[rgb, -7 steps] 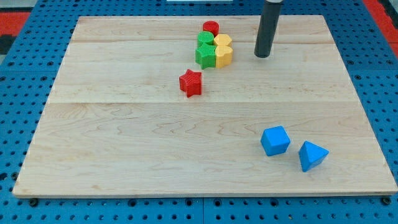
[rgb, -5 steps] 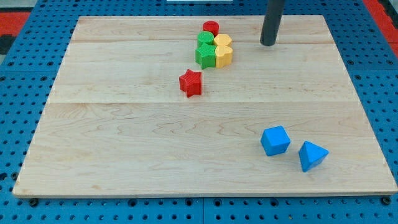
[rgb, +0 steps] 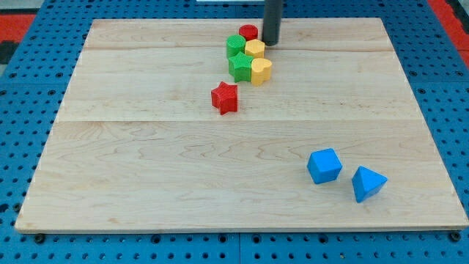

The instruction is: Push the yellow heart into the blue cube

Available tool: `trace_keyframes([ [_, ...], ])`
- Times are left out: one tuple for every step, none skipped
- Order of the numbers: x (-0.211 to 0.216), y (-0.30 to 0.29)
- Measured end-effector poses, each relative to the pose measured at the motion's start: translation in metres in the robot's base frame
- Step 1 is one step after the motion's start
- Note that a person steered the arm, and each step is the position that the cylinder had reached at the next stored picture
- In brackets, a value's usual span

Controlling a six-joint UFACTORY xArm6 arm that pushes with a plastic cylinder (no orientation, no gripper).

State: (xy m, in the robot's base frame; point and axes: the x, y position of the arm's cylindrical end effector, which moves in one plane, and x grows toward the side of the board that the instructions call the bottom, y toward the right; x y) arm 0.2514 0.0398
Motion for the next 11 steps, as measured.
trace_keyframes([
  [0.016, -0.051],
  [0.063, -0.028],
  [0.069, 0.013],
  [0.111, 0.043],
  [0.162, 0.054],
  [0.177, 0.106],
  [0.170, 0.121],
  [0.208, 0.105],
  [0.209, 0.096],
  [0.172, 0.075],
  [0.210, 0.063],
])
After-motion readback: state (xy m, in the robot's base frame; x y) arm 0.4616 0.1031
